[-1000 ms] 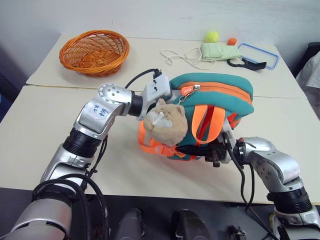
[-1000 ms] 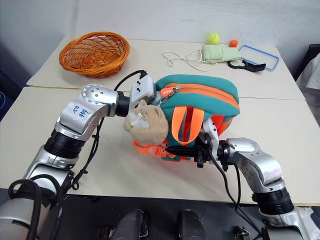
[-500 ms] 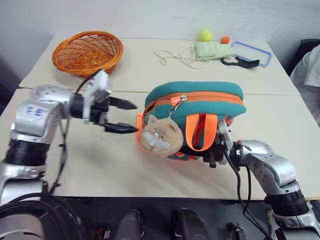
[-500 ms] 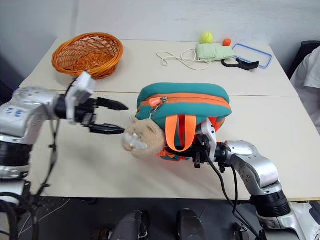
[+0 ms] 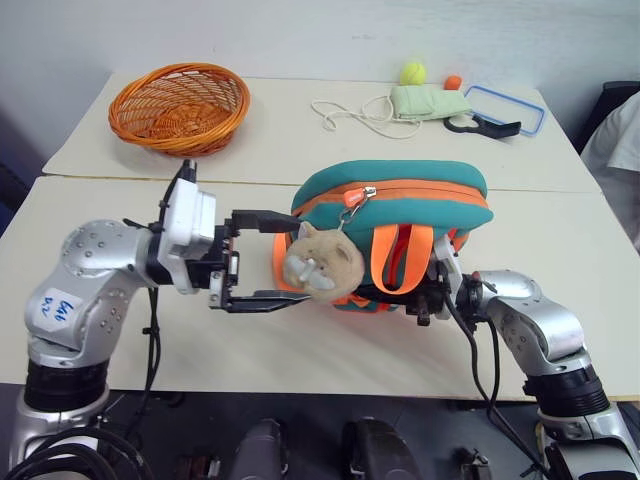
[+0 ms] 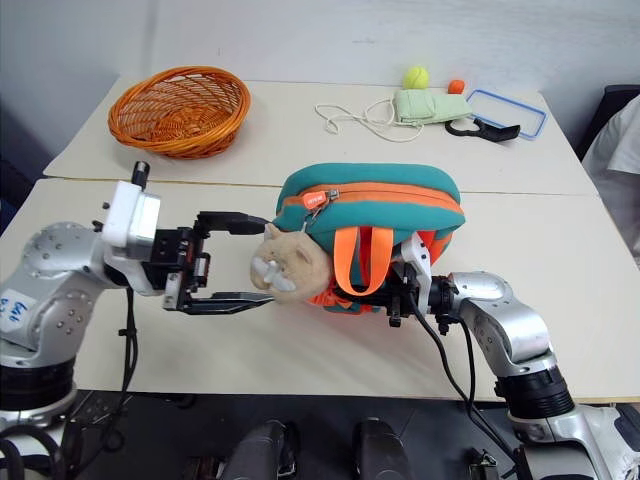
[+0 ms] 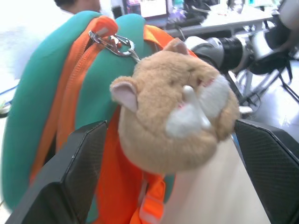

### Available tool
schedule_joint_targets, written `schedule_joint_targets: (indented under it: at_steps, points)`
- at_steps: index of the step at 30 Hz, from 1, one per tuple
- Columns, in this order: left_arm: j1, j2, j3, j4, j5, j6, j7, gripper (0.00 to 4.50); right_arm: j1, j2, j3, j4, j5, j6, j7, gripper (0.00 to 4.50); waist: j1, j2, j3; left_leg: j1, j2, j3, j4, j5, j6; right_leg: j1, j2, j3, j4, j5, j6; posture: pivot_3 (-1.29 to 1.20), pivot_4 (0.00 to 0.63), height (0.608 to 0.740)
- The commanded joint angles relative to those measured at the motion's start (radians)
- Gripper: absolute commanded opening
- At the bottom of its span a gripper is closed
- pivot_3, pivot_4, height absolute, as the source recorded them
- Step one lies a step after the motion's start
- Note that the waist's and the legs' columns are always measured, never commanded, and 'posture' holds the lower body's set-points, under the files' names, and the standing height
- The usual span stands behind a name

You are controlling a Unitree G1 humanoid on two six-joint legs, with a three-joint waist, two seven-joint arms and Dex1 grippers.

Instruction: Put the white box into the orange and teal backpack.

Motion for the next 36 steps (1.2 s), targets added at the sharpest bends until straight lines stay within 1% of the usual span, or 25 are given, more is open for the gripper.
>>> schedule_joint_targets:
  at_steps: [1,2,4,7,9,12,15,18,20,23,25,27,28,29,31,34,36]
  points:
    - [0.014,-0.037,-0.018,-0.078,-0.013,-0.014,0.078,4.48,-0.025,0.010,0.010,0.010,-0.012,-0.017,0.017,0.04,0.001,0.000,0.000,0.000,0.000,0.000,0.000,0.000,0.000,0.000,0.000,0.000,0.000,0.000,0.000,0.00,0.150,0.740]
    - [0.016,-0.047,-0.025,-0.081,-0.003,-0.026,0.089,4.48,-0.030,0.013,0.011,0.015,-0.014,-0.019,0.020,0.04,0.001,0.000,0.000,0.000,0.000,0.000,0.000,0.000,0.000,0.000,0.000,0.000,0.000,0.000,0.000,0.00,0.150,0.740]
    - [0.021,-0.059,-0.025,-0.082,0.004,-0.047,0.100,4.12,-0.038,0.020,0.013,0.023,-0.020,-0.023,0.024,0.04,0.001,0.000,0.000,0.000,0.000,0.000,0.000,0.000,0.000,0.001,0.000,0.000,0.000,0.000,0.000,0.00,0.150,0.740]
    - [0.038,-0.048,0.002,-0.087,-0.020,-0.049,0.104,3.33,-0.047,0.027,0.015,0.033,-0.027,-0.027,0.029,0.04,0.000,0.000,0.000,0.001,0.000,0.000,0.000,0.000,0.000,0.001,0.000,0.000,0.000,0.000,0.000,0.00,0.150,0.740]
    - [0.046,-0.010,0.070,-0.058,-0.034,-0.039,0.106,2.88,-0.050,0.030,0.016,0.037,-0.030,-0.030,0.026,0.04,0.001,0.000,0.000,0.001,0.000,0.000,0.000,0.000,0.000,0.001,0.000,0.000,0.000,0.000,0.000,0.00,0.150,0.740]
    - [0.017,0.037,0.141,0.023,-0.047,-0.027,0.119,2.18,-0.048,0.033,0.015,0.037,-0.032,-0.030,0.022,0.04,-0.001,0.000,0.000,0.001,0.000,0.000,0.000,0.000,-0.001,0.000,0.000,0.000,0.000,0.000,0.000,0.00,0.150,0.740]
    - [-0.021,0.071,0.178,0.115,-0.057,-0.019,0.125,2.18,-0.046,0.037,0.015,0.036,-0.034,-0.030,0.018,0.04,0.001,0.000,0.000,0.001,0.001,0.000,0.000,0.001,-0.002,0.000,0.001,0.000,0.000,0.000,0.000,0.00,0.150,0.740]
    - [-0.055,0.116,0.183,0.239,-0.004,-0.061,0.094,2.18,-0.041,0.039,0.010,0.033,-0.035,-0.030,0.010,0.04,0.001,0.000,0.000,0.001,0.000,0.000,0.000,0.001,-0.001,0.000,0.000,0.000,0.000,0.000,0.000,0.00,0.150,0.740]
    - [-0.077,0.128,0.180,0.323,0.024,-0.089,0.091,2.18,-0.037,0.038,0.006,0.030,-0.034,-0.031,0.005,0.04,0.001,0.000,0.000,0.001,0.000,0.000,0.000,0.001,-0.001,0.000,0.000,0.000,0.000,0.000,0.000,0.00,0.150,0.740]
    - [-0.110,0.113,0.168,0.458,0.067,-0.152,0.087,1.69,-0.027,0.038,0.000,0.023,-0.034,-0.039,-0.001,0.04,0.001,0.000,0.000,0.001,0.000,0.000,-0.001,0.001,-0.001,0.000,0.000,-0.001,0.001,0.000,0.000,0.00,0.150,0.740]
    - [-0.113,0.100,0.148,0.508,0.086,-0.180,0.070,1.09,-0.022,0.039,-0.004,0.018,-0.031,-0.040,-0.007,0.04,0.000,0.000,0.000,0.001,0.000,0.000,0.000,0.001,-0.001,-0.001,0.000,-0.001,0.001,0.000,0.000,0.00,0.150,0.740]
    - [-0.109,0.092,0.136,0.520,0.082,-0.179,0.047,0.43,-0.019,0.039,-0.005,0.014,-0.029,-0.039,-0.011,0.04,0.001,0.000,0.000,0.000,0.000,0.001,-0.001,0.001,-0.001,-0.001,0.000,0.000,0.002,0.000,0.000,0.00,0.150,0.740]
    - [-0.097,0.089,0.133,0.497,0.055,-0.153,0.029,0.15,-0.017,0.037,-0.007,0.012,-0.031,-0.040,-0.014,0.04,0.001,0.000,0.000,0.000,0.000,0.001,-0.001,0.001,-0.001,-0.002,0.000,-0.001,0.003,0.000,0.000,0.00,0.150,0.740]
    - [-0.090,0.087,0.132,0.481,0.037,-0.136,0.017,0.03,-0.015,0.034,-0.008,0.011,-0.032,-0.040,-0.016,0.04,0.000,0.000,0.000,-0.001,0.000,0.001,-0.001,0.001,-0.001,-0.002,0.000,-0.001,0.003,0.000,0.000,0.00,0.150,0.740]
    - [-0.102,0.089,0.167,0.460,-0.069,0.000,0.030,0.03,-0.008,0.028,-0.012,0.005,-0.034,-0.039,-0.026,0.04,0.000,0.000,0.000,-0.001,0.000,0.001,-0.001,0.001,-0.001,-0.002,0.000,0.000,0.003,0.000,0.000,0.00,0.150,0.740]
    - [-0.126,0.099,0.202,0.448,-0.135,0.108,0.088,0.57,-0.001,0.025,-0.015,-0.004,-0.030,-0.036,-0.031,0.04,-0.001,0.000,0.000,-0.001,0.000,0.000,0.000,0.001,-0.001,-0.002,0.000,0.000,0.003,0.000,0.000,0.00,0.150,0.740]
    - [-0.124,0.113,0.213,0.415,-0.172,0.160,0.093,1.18,0.003,0.024,-0.017,-0.009,-0.028,-0.035,-0.034,0.04,-0.002,0.000,0.000,-0.001,0.000,0.001,0.000,0.001,-0.001,-0.002,0.000,0.000,0.003,0.000,0.000,0.00,0.150,0.740]
